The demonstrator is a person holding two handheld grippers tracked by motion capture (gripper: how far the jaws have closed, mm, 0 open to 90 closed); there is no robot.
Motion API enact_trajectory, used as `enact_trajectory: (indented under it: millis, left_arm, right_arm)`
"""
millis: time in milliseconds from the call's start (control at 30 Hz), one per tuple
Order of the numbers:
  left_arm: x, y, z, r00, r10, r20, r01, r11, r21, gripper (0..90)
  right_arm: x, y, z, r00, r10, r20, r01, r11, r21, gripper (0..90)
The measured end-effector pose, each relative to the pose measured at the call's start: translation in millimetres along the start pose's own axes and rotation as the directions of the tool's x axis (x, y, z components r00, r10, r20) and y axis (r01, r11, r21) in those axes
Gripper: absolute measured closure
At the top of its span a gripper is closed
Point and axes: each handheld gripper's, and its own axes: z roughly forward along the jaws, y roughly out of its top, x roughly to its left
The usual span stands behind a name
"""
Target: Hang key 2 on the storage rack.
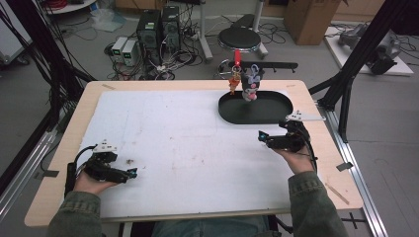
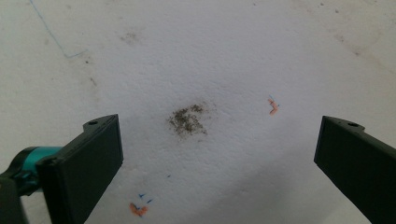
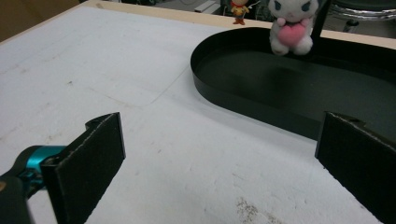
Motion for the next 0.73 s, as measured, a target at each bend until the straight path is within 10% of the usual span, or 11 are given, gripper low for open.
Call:
enact_trajectory:
  millis: [733]
  left_arm:
    - [7.9, -11.8, -3.6, 0.9999, -0.007, -0.014, 0.007, 0.9999, -0.008, 1.7]
  right_arm:
    - [-3.9, -44.3, -7.2, 0.9959, -0.089, 0.015, 0.089, 0.996, 0.012, 0.6]
